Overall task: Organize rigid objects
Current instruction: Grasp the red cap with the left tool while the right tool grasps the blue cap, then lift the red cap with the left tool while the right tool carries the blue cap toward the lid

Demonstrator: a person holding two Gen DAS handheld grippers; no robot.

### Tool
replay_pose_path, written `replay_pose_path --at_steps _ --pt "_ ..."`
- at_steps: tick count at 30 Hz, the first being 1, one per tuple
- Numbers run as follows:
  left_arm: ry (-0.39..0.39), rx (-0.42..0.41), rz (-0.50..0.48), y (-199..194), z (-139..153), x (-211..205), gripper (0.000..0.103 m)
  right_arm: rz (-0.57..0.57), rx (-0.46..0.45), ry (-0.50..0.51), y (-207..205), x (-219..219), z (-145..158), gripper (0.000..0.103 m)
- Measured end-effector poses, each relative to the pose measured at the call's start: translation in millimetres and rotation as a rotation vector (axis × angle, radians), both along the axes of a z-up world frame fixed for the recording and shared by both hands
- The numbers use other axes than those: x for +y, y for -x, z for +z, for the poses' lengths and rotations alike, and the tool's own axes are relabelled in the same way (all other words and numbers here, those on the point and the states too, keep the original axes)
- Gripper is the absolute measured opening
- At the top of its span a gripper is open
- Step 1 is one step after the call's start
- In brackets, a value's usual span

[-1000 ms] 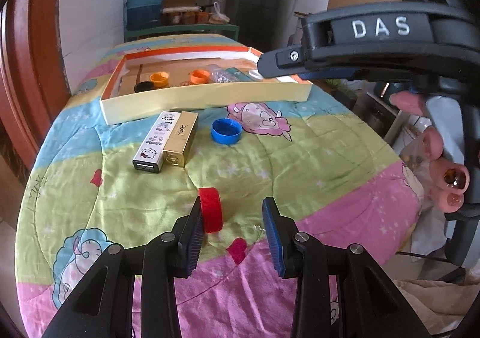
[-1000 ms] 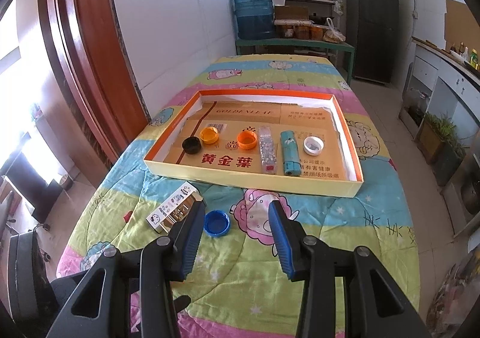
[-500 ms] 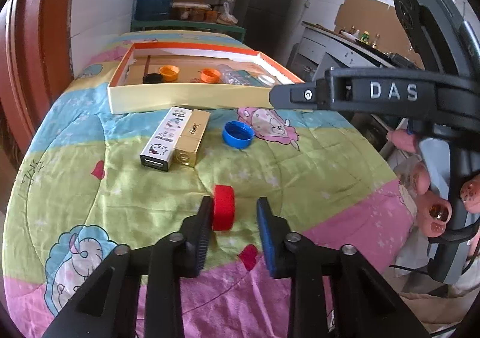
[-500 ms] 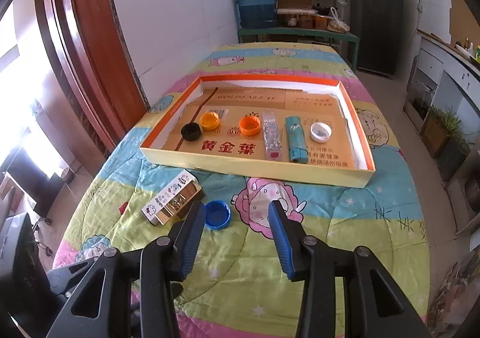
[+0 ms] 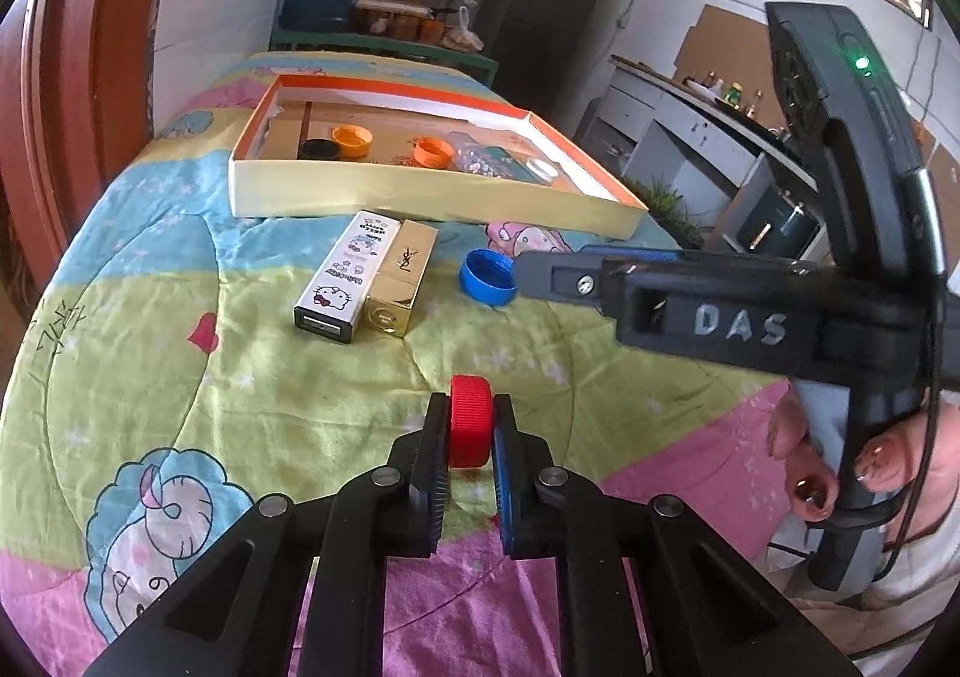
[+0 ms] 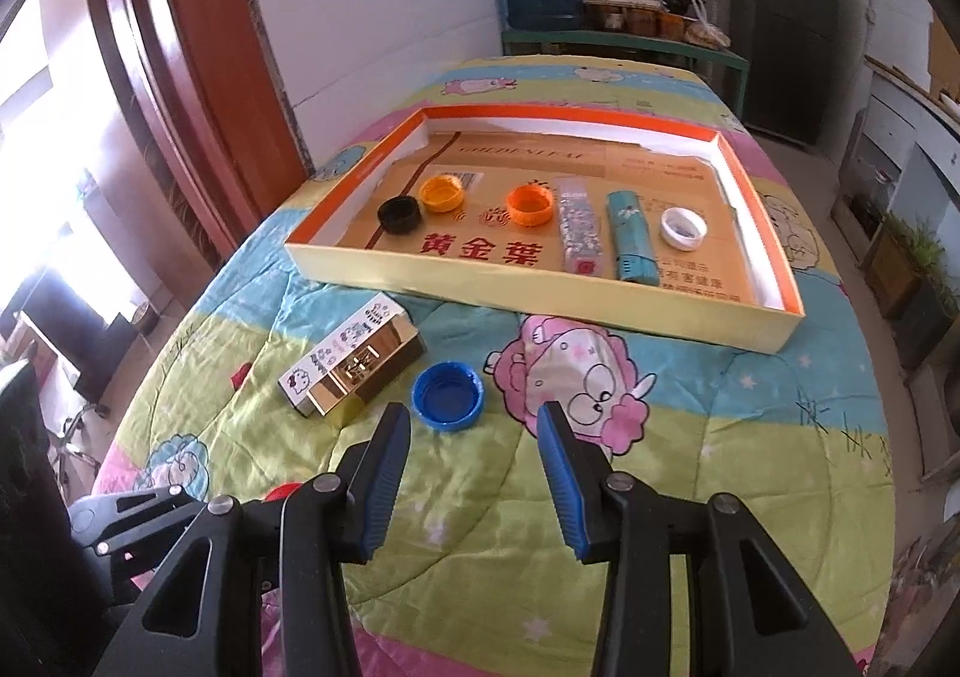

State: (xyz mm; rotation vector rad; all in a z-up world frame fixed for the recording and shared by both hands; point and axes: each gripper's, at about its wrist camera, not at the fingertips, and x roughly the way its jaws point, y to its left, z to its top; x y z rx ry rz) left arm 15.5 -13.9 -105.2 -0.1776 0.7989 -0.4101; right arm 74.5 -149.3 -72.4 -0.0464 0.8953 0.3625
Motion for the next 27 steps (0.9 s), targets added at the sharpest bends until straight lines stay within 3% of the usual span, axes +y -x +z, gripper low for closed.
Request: replay_pose_path --at_steps 16,18,27 --pt "-0.005 0.004 -0.004 -4 0 3 0.012 0.041 0.023 0.089 -17 22 -21 0.043" --pt "-0.003 -0.008 0.002 -4 0 4 0.012 0.036 0.024 0.085 -17 21 -23 0.028" --pt "-0.03 -0.055 0.046 1 7 8 0.012 0.033 -0.006 0.074 -12 17 -16 0.028"
